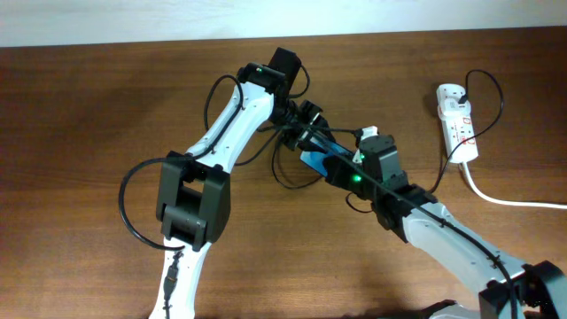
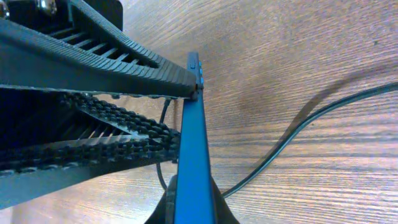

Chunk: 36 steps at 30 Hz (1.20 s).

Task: Plug charger to phone and switch on socket
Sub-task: 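Grasp the phone with the right gripper and release the left gripper, then regrasp the phone top with the left gripper, release the right gripper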

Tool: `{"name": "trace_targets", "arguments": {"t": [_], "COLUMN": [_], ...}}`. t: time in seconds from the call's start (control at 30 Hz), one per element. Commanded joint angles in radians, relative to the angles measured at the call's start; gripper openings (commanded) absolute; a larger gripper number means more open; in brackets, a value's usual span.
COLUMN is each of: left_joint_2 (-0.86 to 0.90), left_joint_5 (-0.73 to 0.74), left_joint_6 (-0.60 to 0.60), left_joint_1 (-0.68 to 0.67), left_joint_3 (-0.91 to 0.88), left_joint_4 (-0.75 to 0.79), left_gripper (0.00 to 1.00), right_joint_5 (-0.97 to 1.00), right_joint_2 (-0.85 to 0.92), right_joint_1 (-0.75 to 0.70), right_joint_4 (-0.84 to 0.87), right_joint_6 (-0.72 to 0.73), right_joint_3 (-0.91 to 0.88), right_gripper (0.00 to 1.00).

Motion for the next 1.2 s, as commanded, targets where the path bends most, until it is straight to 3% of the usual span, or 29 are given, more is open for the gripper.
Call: {"name": "trace_targets", "arguments": {"t": [0.0, 0.03, 0.1, 0.23, 0.27, 0.33, 0.43, 0.5, 0.6, 0.7, 0.9, 1.17], "left_joint_2": [-0.003, -0.003, -0.003, -0.003, -0.003, -0.003, -0.003, -0.003, -0.003, -0.003, -0.003, -0.003], "left_joint_5": [0.043, 0.072, 0.131, 0.353, 0.436, 0.565, 0.650, 0.661, 0.661, 0.661, 0.658, 0.592], "left_joint_6": [0.133, 0.200, 0.268, 0.501, 0.540, 0.539, 0.535, 0.494, 0.302, 0.194, 0.036, 0.026], "left_joint_1": [0.031, 0.038, 0.042, 0.042, 0.048, 0.076, 0.129, 0.156, 0.164, 0.164, 0.164, 0.153], "left_joint_3": [0.009, 0.009, 0.009, 0.009, 0.009, 0.009, 0.009, 0.009, 0.009, 0.009, 0.009, 0.009], "left_joint_4": [0.015, 0.046, 0.116, 0.384, 0.520, 0.649, 0.710, 0.711, 0.711, 0.726, 0.937, 0.946], "left_gripper": [0.17, 0.13, 0.17, 0.33, 0.32, 0.31, 0.32, 0.32, 0.50, 0.52, 0.52, 0.48], "right_joint_5": [-0.015, -0.034, -0.036, -0.087, -0.089, -0.069, 0.072, 0.127, 0.130, 0.164, 0.241, 0.287], "right_joint_2": [-0.050, -0.059, -0.077, -0.161, -0.200, -0.224, -0.219, -0.199, -0.096, 0.003, 0.039, 0.039], "right_joint_1": [-0.086, -0.110, -0.132, -0.207, -0.236, -0.254, -0.253, -0.251, -0.216, -0.145, -0.092, -0.021], "right_joint_4": [0.017, 0.016, 0.013, 0.022, 0.027, 0.029, 0.104, 0.190, 0.397, 0.565, 0.579, 0.574], "right_joint_6": [-0.005, -0.006, -0.006, 0.000, 0.043, 0.101, 0.380, 0.521, 0.652, 0.662, 0.687, 0.740], "right_joint_3": [0.023, 0.023, 0.023, 0.029, 0.043, 0.081, 0.091, 0.091, 0.092, 0.092, 0.105, 0.146], "right_gripper": [0.04, 0.04, 0.04, 0.04, 0.04, 0.04, 0.04, 0.04, 0.04, 0.04, 0.04, 0.04]}}
